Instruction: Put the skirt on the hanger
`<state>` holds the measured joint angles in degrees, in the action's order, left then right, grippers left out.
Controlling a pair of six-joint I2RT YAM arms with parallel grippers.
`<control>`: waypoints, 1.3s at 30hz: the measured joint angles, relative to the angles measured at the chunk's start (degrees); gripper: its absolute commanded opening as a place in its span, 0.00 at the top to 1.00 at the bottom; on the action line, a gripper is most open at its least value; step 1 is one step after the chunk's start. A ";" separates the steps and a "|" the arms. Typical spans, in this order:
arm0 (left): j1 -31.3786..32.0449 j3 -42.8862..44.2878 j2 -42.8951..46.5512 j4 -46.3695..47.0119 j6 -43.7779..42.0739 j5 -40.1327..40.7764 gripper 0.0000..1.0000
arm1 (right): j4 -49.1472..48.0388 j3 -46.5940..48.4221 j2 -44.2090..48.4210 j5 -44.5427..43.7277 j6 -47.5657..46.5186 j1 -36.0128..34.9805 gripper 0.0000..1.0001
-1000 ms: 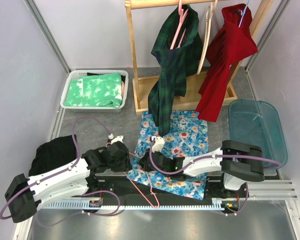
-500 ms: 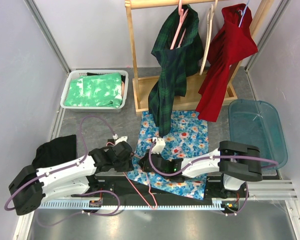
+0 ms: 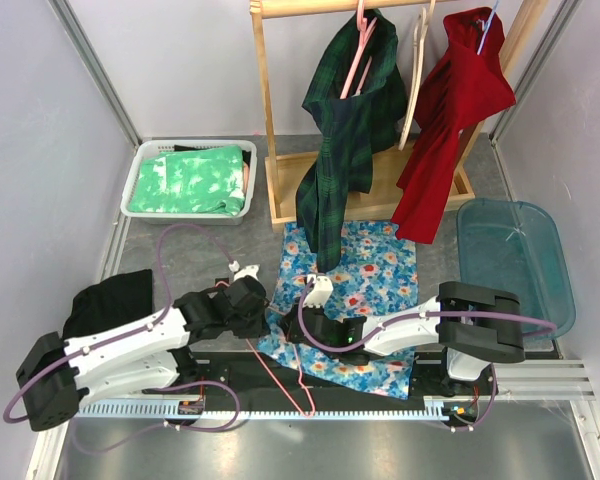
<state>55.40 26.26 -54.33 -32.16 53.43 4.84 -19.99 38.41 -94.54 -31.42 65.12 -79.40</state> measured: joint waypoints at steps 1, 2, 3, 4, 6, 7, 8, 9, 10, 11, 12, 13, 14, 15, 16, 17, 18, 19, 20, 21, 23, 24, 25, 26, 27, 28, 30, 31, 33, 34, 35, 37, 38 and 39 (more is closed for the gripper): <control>0.09 1.22 0.96 -0.94 -0.20 0.00 0.98 | 0.22 0.00 0.00 -0.37 -0.20 0.00 1.00; 0.22 2.29 1.79 -1.40 -0.37 0.00 0.98 | 0.44 0.00 0.00 -0.72 -0.42 0.00 1.00; 0.33 3.13 2.47 -1.68 -0.52 0.00 0.98 | 0.76 0.04 0.00 -1.11 -0.63 0.00 1.00; 0.37 4.00 3.32 -2.16 -0.70 0.00 0.98 | 1.05 0.17 0.00 -1.62 -0.85 0.00 1.00; 0.46 5.33 5.11 -3.06 -1.01 0.09 0.98 | 1.88 0.61 0.24 -2.75 -1.40 0.00 1.00; 0.50 5.66 5.99 -3.54 -1.07 0.13 0.98 | 2.21 0.83 0.48 -3.39 -1.66 0.02 1.00; 0.59 5.79 6.80 -3.96 -1.18 0.17 0.98 | 2.60 1.11 0.79 -3.89 -1.97 0.07 1.00; 0.61 5.81 7.48 -4.44 -1.22 0.22 0.98 | 2.89 1.29 1.01 -4.37 -2.21 0.13 1.00; 0.61 5.81 8.09 -5.11 -1.25 0.22 0.98 | 3.19 1.44 1.27 -4.94 -2.49 0.22 1.00; 0.61 5.81 8.61 -5.79 -1.27 0.22 0.98 | 3.48 1.57 1.46 -5.40 -2.86 0.42 1.00; 0.61 5.81 9.01 -6.23 -1.27 0.20 0.98 | 3.87 1.70 1.62 -5.95 -3.19 0.68 1.00; 0.61 5.81 9.40 -6.62 -1.27 0.13 0.98 | 4.24 1.84 1.70 -6.27 -3.54 1.05 1.00; 0.61 5.81 9.86 -7.04 -1.31 0.04 0.98 | 4.46 1.95 1.73 -6.82 -3.93 1.57 1.00; 0.63 5.81 10.25 -7.21 -1.44 -0.09 0.98 | 4.63 2.03 1.75 -7.15 -4.13 1.97 1.00; 0.68 5.81 10.62 -7.32 -1.60 -0.33 0.98 | 4.74 2.10 1.75 -7.41 -4.48 2.51 1.00; 0.74 5.81 11.28 -7.52 -1.86 -0.61 0.98 | 4.87 2.19 1.73 -7.67 -4.83 3.15 1.00; 0.83 5.84 11.74 -7.72 -2.05 -0.85 0.98 | 5.05 2.29 1.75 -7.85 -5.09 3.74 1.00; 0.92 5.84 12.33 -7.93 -2.36 -1.14 0.98 | 5.18 2.34 1.75 -8.00 -5.33 4.24 1.00; 0.98 5.84 12.85 -8.11 -2.62 -1.57 0.98 | 5.31 2.36 1.75 -8.09 -5.40 4.61 1.00; 0.98 5.84 13.29 -8.20 -2.86 -2.10 0.98 | 5.51 2.36 1.79 -8.20 -5.42 5.05 1.00; 0.98 5.84 13.81 -8.26 -3.19 -2.56 0.98 | 5.99 2.36 2.08 -8.50 -5.42 5.68 1.00; 0.98 5.84 13.88 -8.26 -3.26 -2.67 0.98 | 6.34 2.34 2.51 -8.59 -5.42 5.90 1.00; 0.98 5.81 13.86 -8.26 -3.34 -2.89 0.92 | 6.80 2.34 3.06 -8.70 -5.42 6.05 1.00; 0.98 5.75 13.75 -8.22 -3.37 -2.99 0.75 | 7.19 2.27 3.65 -9.01 -5.42 6.14 1.00; 0.98 5.57 13.62 -8.22 -3.39 -2.97 0.58 | 7.56 2.16 4.22 -9.25 -5.40 6.16 1.00; 0.98 5.31 13.35 -8.24 -3.54 -2.82 0.43 | 8.02 1.86 5.01 -9.55 -5.38 6.19 1.00; 1.01 5.16 12.31 -8.55 -3.43 -2.05 0.34 | 8.76 1.18 6.23 -10.05 -5.35 6.19 1.00; 0.98 5.16 11.56 -8.39 -3.17 -1.40 0.29 | 9.11 0.85 6.69 -10.27 -5.35 6.19 1.00; 1.01 5.49 9.20 -8.26 -3.10 0.72 0.21 | 9.77 0.35 7.15 -10.71 -5.29 6.19 1.00; 1.01 5.97 7.67 -8.11 -3.10 1.79 0.20 | 10.03 0.17 7.19 -10.86 -5.22 6.19 1.00; 0.98 6.54 6.16 -7.93 -3.21 2.82 0.20 | 10.23 0.13 7.19 -10.95 -5.14 6.19 1.00; 0.74 8.96 1.73 -7.28 -3.17 5.27 0.21 | 10.40 0.07 7.19 -11.04 -4.90 6.19 1.00; 0.42 10.16 -0.50 -6.19 -3.21 6.19 0.21 | 10.49 0.07 7.19 -11.08 -4.74 6.19 1.00; -0.11 11.21 -2.51 -5.09 -3.32 7.08 0.22 | 10.64 0.07 7.19 -11.15 -4.50 6.19 1.00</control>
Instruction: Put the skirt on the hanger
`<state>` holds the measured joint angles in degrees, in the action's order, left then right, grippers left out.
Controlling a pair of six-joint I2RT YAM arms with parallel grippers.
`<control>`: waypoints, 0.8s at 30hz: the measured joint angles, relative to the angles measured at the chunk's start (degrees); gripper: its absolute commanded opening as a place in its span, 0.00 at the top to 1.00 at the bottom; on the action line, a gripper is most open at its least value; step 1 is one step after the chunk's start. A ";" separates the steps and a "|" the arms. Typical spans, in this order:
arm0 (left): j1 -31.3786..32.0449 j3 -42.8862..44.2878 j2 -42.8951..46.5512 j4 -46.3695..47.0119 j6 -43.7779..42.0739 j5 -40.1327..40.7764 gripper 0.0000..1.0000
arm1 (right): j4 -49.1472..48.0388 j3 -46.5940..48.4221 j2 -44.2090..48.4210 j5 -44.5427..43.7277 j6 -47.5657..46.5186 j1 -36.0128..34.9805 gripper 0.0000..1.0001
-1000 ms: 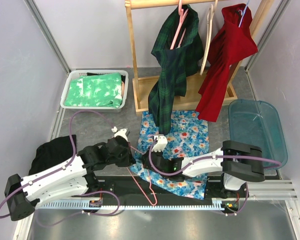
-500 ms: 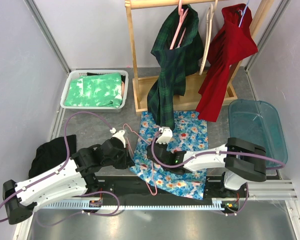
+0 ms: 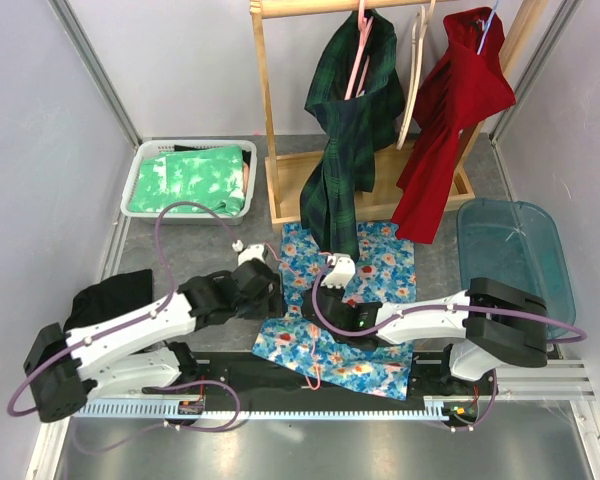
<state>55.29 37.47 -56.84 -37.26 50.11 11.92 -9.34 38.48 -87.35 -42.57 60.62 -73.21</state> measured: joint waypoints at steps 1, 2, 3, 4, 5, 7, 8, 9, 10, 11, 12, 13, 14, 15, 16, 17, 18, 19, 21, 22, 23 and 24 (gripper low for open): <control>-0.68 0.90 -1.90 1.44 -0.09 0.46 0.24 | 0.17 0.00 0.00 -0.04 0.26 0.00 1.00; -1.53 1.40 -3.93 3.54 -0.28 0.96 0.25 | 0.44 0.00 0.00 -0.22 0.72 0.00 1.00; -2.12 1.44 -5.22 4.83 -0.35 1.14 0.26 | 0.66 0.00 0.00 -0.39 0.98 0.00 1.00; -2.64 1.42 -6.75 6.21 -0.48 1.07 0.26 | 0.87 0.00 0.00 -0.50 1.20 0.00 1.00; -3.72 1.33 -8.35 7.48 -0.55 1.01 0.26 | 1.05 -0.02 0.00 -0.70 1.51 0.00 1.00; -4.72 0.66 -11.15 9.99 -0.57 1.01 0.26 | 1.29 -0.20 0.02 -0.94 2.10 0.00 1.00; -5.01 0.22 -12.13 10.93 -0.57 1.01 0.27 | 1.38 -0.22 0.02 -1.01 2.25 0.00 1.00; -5.22 -0.48 -13.35 12.20 -0.55 1.05 0.29 | 1.40 -0.28 0.04 -1.07 2.47 0.00 1.00; -5.40 -1.29 -14.40 13.25 -0.55 1.05 0.30 | 1.40 -0.37 0.09 -1.09 2.69 0.00 1.00; -5.62 -2.27 -15.19 14.51 -0.55 1.01 0.31 | 1.40 -0.55 0.20 -1.11 2.93 0.00 1.00; -5.88 -3.26 -15.78 15.61 -0.52 1.01 0.33 | 1.44 -0.63 0.28 -1.14 3.10 0.00 1.00; -6.12 -4.07 -16.15 16.44 -0.52 0.98 0.36 | 1.44 -0.70 0.31 -1.16 3.26 0.00 1.00; -6.45 -4.87 -16.31 17.84 -0.52 1.14 0.40 | 1.44 -0.76 0.31 -1.16 3.45 0.00 1.00; -6.75 -5.29 -16.09 19.69 -0.50 1.01 0.47 | 1.44 -0.87 0.31 -1.16 3.67 0.00 1.00; -6.99 -5.90 -16.20 21.53 -0.48 0.96 0.56 | 1.44 -0.98 0.33 -1.18 3.82 0.00 1.00; -7.08 -6.47 -16.22 22.71 -0.31 0.98 0.64 | 1.42 -1.05 0.33 -1.20 3.93 0.00 1.00; -7.30 -7.17 -16.09 24.06 -0.37 0.68 0.80 | 1.44 -1.11 0.33 -1.22 4.11 0.00 1.00; -7.41 -7.78 -16.06 25.16 -0.28 0.46 0.89 | 1.42 -1.18 0.33 -1.25 4.20 0.02 1.00; -7.61 -8.98 -15.98 27.12 0.04 -0.57 0.98 | 1.42 -1.20 0.33 -1.29 4.33 0.04 1.00; -7.63 -9.22 -15.80 27.96 0.33 -0.74 0.98 | 1.44 -1.22 0.33 -1.29 4.39 0.07 1.00; -7.69 -9.38 -15.50 28.50 0.20 -1.16 0.98 | 1.44 -1.25 0.35 -1.31 4.50 0.07 1.00; -7.76 -9.55 -15.04 28.50 0.20 -1.49 0.98 | 1.44 -1.31 0.42 -1.31 4.57 0.07 1.00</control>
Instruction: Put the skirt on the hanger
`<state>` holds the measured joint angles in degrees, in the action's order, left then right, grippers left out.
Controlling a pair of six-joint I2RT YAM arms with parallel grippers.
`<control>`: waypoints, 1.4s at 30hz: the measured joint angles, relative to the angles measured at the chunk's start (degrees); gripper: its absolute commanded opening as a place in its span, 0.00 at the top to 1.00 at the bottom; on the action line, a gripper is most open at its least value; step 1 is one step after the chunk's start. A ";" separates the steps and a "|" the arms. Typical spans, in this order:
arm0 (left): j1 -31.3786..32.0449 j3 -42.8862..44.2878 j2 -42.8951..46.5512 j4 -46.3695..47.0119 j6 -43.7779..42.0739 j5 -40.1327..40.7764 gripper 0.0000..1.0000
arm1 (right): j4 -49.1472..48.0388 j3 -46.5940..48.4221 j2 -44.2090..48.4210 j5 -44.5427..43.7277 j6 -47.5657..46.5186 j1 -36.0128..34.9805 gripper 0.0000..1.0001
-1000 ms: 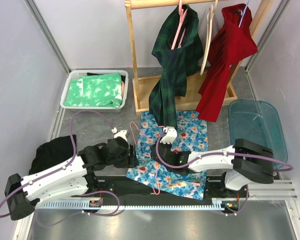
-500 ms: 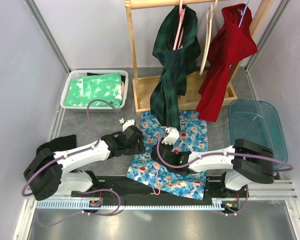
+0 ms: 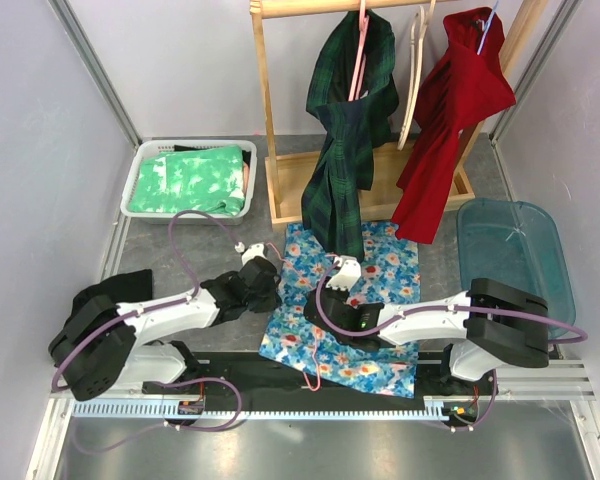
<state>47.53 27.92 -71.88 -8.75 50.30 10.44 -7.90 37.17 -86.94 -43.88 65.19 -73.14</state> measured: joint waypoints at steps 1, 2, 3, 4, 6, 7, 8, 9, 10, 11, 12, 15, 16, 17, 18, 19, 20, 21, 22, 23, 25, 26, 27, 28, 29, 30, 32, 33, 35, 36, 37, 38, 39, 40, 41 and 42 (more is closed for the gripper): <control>0.00 -0.20 0.63 -0.17 0.00 -0.17 0.98 | 0.02 -0.09 0.09 -0.02 0.07 0.00 1.00; -0.04 -0.31 1.44 -0.70 -0.02 -0.28 0.98 | 0.02 -0.17 0.22 -0.02 0.13 0.02 1.00; -0.04 -0.39 2.62 -1.42 -0.02 -0.33 0.98 | 0.09 -0.24 0.35 -0.04 0.17 0.04 1.00; -0.04 -0.39 3.41 -1.92 -0.02 -0.33 0.98 | 0.17 -0.24 0.42 -0.09 0.17 0.04 1.00; -0.04 -0.39 6.19 -3.52 -0.04 -0.42 0.98 | 0.28 -0.24 0.48 -0.17 0.17 0.09 1.00; -0.04 -0.39 7.56 -4.28 -0.04 -0.57 0.98 | 0.35 -0.24 0.48 -0.20 0.15 0.20 1.00; -0.04 -0.39 8.85 -4.98 -0.07 -0.68 0.98 | 0.44 -0.24 0.48 -0.22 0.13 0.35 1.00; -0.04 -0.37 9.84 -5.62 -0.09 -1.01 0.98 | 0.52 -0.24 0.48 -0.22 0.09 0.50 1.00; -0.07 -0.37 10.62 -6.21 -0.09 -1.36 0.98 | 0.66 -0.24 0.48 -0.22 0.04 0.68 1.00; -0.07 -0.37 11.15 -6.71 -0.11 -1.64 0.98 | 0.76 -0.24 0.48 -0.22 0.00 0.92 1.00; -0.07 -0.37 11.52 -7.17 -0.11 -1.79 0.98 | 0.90 -0.22 0.48 -0.24 -0.02 1.07 1.00; -0.07 -0.76 12.96 -8.72 -0.11 -2.05 0.98 | 1.18 -0.02 0.48 -0.46 -0.11 1.70 1.00; -0.11 -1.16 13.53 -8.94 -0.09 -2.05 0.98 | 1.29 0.09 0.48 -0.52 -0.24 1.95 1.00; -0.11 -1.66 14.08 -9.11 -0.09 -2.05 0.98 | 1.36 0.26 0.48 -0.55 -0.39 2.29 1.00; -0.11 -2.12 14.56 -9.18 -0.09 -2.03 0.98 | 1.44 0.39 0.48 -0.68 -0.50 2.69 1.00; -0.15 -2.86 15.23 -9.53 -0.07 -2.03 0.98 | 1.51 0.52 0.48 -0.98 -0.61 3.15 1.00; -0.15 -3.26 15.61 -9.86 -0.07 -2.05 0.98 | 1.55 0.68 0.48 -1.07 -0.81 3.63 1.00; -0.15 -3.76 16.09 -10.25 -0.04 -2.03 0.98 | 1.66 0.81 0.48 -1.11 -1.01 3.98 1.00; -0.15 -4.13 16.52 -10.78 -0.04 -2.03 0.98 | 1.79 1.03 0.48 -1.22 -1.20 4.37 1.00; -0.15 -4.48 17.00 -11.28 -0.04 -2.03 0.98 | 1.99 1.25 0.48 -1.38 -1.44 4.68 1.00; -0.15 -5.09 18.12 -12.35 -0.04 -2.03 0.98 | 2.23 1.57 0.48 -1.79 -1.77 5.20 1.00; -0.15 -5.49 18.82 -12.72 -0.04 -2.03 0.98 | 2.45 1.64 0.48 -2.03 -1.90 5.35 1.00; -0.15 -5.73 19.26 -13.00 -0.04 -2.05 0.98 | 2.62 1.64 0.48 -2.10 -1.99 5.40 1.00; -0.15 -5.99 19.78 -13.33 -0.02 -2.08 0.98 | 2.82 1.64 0.48 -2.14 -1.99 5.46 1.00; -0.15 -6.27 20.28 -13.68 -0.02 -2.10 0.98 | 2.91 1.64 0.48 -2.16 -1.99 5.55 1.00; -0.15 -6.51 20.65 -13.88 -0.02 -2.12 0.98 | 3.02 1.64 0.48 -2.21 -1.99 5.62 1.00; -0.15 -7.02 21.49 -14.43 0.02 -2.10 0.98 | 3.23 1.64 0.48 -2.25 -1.99 5.77 1.00; -0.15 -7.10 21.84 -14.97 0.02 -2.08 0.98 | 3.43 1.64 0.50 -2.29 -1.97 5.81 1.00; -0.15 -7.10 22.36 -15.61 0.09 -1.97 0.98 | 4.04 1.64 0.55 -2.43 -1.90 5.90 1.00; -0.15 -7.10 22.40 -15.65 0.11 -1.88 0.98 | 4.26 1.60 0.66 -2.45 -1.66 5.90 1.00; -0.15 -7.10 22.38 -15.69 0.09 -1.66 0.98 | 4.46 1.25 1.03 -2.47 -1.33 5.90 1.00; -0.15 -7.10 22.36 -15.80 0.09 -1.49 0.98 | 4.72 0.52 1.88 -2.58 -0.83 5.90 1.00; -0.15 -7.10 22.25 -15.89 0.09 -1.42 0.98 | 5.27 -0.37 2.95 -2.80 -0.35 5.95 1.00; -0.15 -7.08 21.97 -15.96 0.09 -1.29 0.98 | 5.77 -1.27 4.09 -3.10 0.07 6.05 1.00; -0.15 -7.08 21.64 -16.02 0.09 -1.25 0.98 | 6.38 -2.08 5.20 -3.37 0.48 6.16 1.00; -0.15 -7.08 21.33 -16.06 0.09 -1.14 0.98 | 7.17 -2.80 6.32 -3.69 0.87 6.27 1.00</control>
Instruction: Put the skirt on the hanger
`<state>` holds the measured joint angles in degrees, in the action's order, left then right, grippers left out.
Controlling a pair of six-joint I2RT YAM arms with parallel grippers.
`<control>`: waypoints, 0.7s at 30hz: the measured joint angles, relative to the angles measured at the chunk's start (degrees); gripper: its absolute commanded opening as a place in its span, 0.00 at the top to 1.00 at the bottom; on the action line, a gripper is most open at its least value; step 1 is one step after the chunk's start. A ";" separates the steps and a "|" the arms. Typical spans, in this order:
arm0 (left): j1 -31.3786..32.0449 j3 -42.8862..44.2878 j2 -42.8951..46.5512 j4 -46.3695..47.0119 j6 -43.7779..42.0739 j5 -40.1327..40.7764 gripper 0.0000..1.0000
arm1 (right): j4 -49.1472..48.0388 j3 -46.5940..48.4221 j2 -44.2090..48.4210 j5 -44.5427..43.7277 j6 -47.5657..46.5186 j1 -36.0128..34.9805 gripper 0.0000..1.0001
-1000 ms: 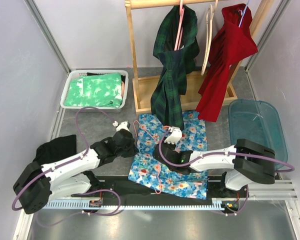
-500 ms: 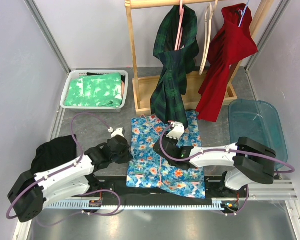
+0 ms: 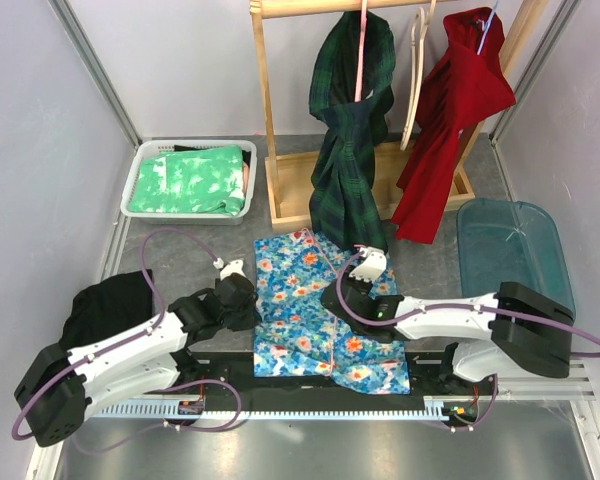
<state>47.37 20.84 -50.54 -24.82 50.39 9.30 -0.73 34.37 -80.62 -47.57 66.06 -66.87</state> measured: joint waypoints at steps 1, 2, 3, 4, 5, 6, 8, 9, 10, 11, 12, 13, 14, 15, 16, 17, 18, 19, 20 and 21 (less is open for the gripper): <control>0.00 0.00 -0.39 -0.09 0.00 0.09 0.98 | 0.74 -0.52 0.87 -0.35 0.28 0.07 1.00; 0.00 0.00 -0.57 -0.15 0.00 0.13 0.98 | 1.40 -0.98 1.70 -0.66 0.50 0.09 1.00; 0.00 0.00 -0.70 -0.24 0.00 0.17 0.98 | 2.05 -1.40 2.40 -0.96 0.68 0.13 1.00; 0.00 0.00 -0.74 -0.28 0.00 0.20 0.98 | 2.51 -1.64 2.86 -1.11 0.76 0.13 1.00; 0.00 0.00 -0.72 -0.31 0.00 0.20 0.98 | 3.06 -1.79 3.34 -1.36 0.76 0.15 1.00; 0.00 0.02 -0.72 -0.28 0.00 0.20 0.98 | 3.32 -1.84 3.58 -1.44 0.74 0.17 1.00; 0.00 0.02 -0.72 -0.28 0.00 0.20 0.98 | 3.69 -1.84 3.80 -1.53 0.59 0.20 1.00; 0.00 0.02 -0.72 -0.28 0.00 0.20 0.98 | 3.85 -1.84 3.80 -1.57 0.57 0.20 1.00; 0.00 0.02 -0.72 -0.31 -0.02 0.20 0.98 | 4.09 -1.81 3.80 -1.68 0.50 0.20 1.00; 0.00 0.02 -0.72 -0.28 -0.02 0.20 0.98 | 4.31 -1.75 3.80 -1.79 0.31 0.20 1.00; 0.00 0.02 -0.72 -0.28 -0.02 0.20 0.98 | 4.50 -1.62 3.80 -1.88 0.15 0.17 1.00; 0.00 0.02 -0.72 -0.28 -0.02 0.20 0.98 | 4.66 -1.46 3.80 -1.92 0.04 0.17 1.00; 0.00 0.02 -0.72 -0.28 -0.02 0.20 0.98 | 4.92 -1.14 3.80 -2.10 -0.17 0.04 1.00; 0.00 0.02 -0.72 -0.31 -0.02 0.20 0.97 | 5.16 -0.87 3.80 -2.23 -0.42 -0.07 1.00; 0.00 0.02 -0.70 -0.31 -0.02 0.20 0.89 | 5.60 -0.46 3.80 -2.45 -0.92 -0.26 1.00; 0.00 0.02 -0.66 -0.31 -0.02 0.17 0.81 | 5.99 0.09 3.89 -2.69 -1.49 -0.63 1.00; 0.00 0.02 -0.57 -0.33 -0.07 0.17 0.62 | 6.43 0.61 4.09 -2.91 -2.16 -1.01 1.00; 0.00 0.02 -0.39 -0.39 -0.09 0.17 0.53 | 6.97 1.20 4.35 -3.30 -2.93 -1.40 1.00; 0.00 0.02 -0.15 -0.46 -0.24 0.24 0.46 | 7.61 1.84 4.66 -3.76 -3.67 -1.92 1.00; 0.00 0.07 0.11 -0.63 -0.35 0.20 0.36 | 8.63 2.62 4.98 -4.11 -4.57 -2.47 1.00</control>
<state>47.37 20.91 -50.43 -25.45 50.04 9.50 7.90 36.99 -75.64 -51.68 61.49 -69.34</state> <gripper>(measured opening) 0.388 0.046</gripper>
